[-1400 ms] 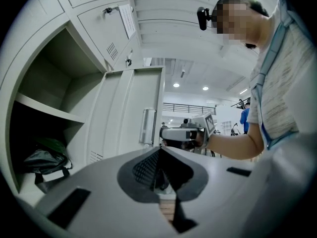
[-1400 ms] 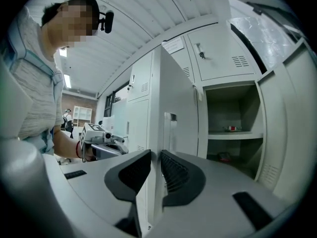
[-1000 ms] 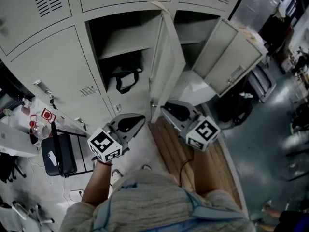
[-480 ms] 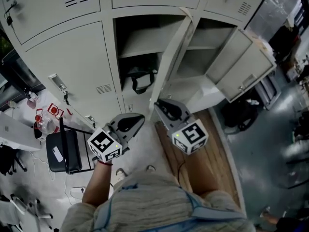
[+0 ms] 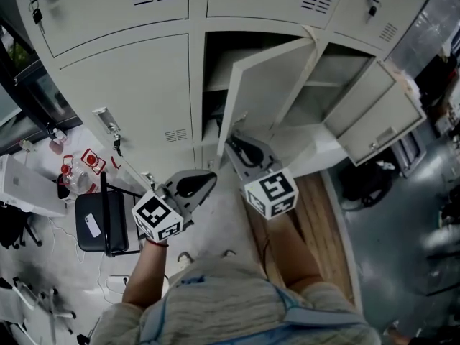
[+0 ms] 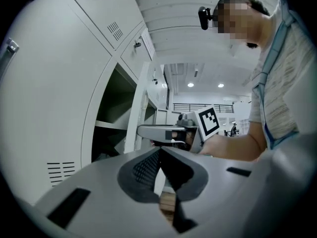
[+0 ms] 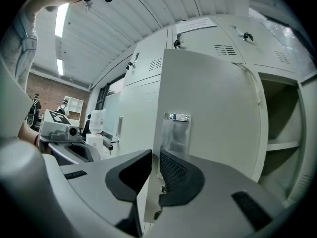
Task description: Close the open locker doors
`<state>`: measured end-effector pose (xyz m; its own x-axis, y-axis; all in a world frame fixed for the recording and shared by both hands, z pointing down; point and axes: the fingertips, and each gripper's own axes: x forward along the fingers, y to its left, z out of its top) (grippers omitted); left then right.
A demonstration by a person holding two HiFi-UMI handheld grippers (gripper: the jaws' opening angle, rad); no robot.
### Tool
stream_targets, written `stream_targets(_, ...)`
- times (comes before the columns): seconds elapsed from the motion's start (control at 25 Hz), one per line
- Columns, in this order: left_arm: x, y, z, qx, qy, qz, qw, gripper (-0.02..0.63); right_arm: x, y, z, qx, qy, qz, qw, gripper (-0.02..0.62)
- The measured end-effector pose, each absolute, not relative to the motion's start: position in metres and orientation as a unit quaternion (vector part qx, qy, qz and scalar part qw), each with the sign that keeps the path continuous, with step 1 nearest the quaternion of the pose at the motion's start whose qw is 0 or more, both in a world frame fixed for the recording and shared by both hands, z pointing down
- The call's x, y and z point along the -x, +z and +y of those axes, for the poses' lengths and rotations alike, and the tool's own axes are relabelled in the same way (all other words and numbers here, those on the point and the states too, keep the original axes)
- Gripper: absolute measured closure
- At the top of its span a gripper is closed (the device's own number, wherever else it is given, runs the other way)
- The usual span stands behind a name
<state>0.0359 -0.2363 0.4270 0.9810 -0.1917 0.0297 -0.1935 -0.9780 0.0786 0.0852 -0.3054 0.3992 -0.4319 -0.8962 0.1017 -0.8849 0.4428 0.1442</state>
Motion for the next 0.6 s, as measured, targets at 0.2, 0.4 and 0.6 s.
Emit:
stream_targets(0.2,-0.019,0.426,-0.254,-0.993,0.01,-0.114,0.034,0.603,-0.074,0.401,-0.335,-0.526,-0.027,-0.847,0.08,0.535)
stream_targets(0.4,-0.009,0.429,-0.263,-0.992,0.017,-0.123,0.038,0.603,-0.069,0.404,-0.362,-0.528,-0.028,-0.845,0.083,0.535)
stream_targets(0.6,-0.001,0.432,-0.269,-0.991,0.018,-0.126,0.037,0.603,-0.069,0.407,-0.383,-0.537,-0.021,-0.839,0.084,0.535)
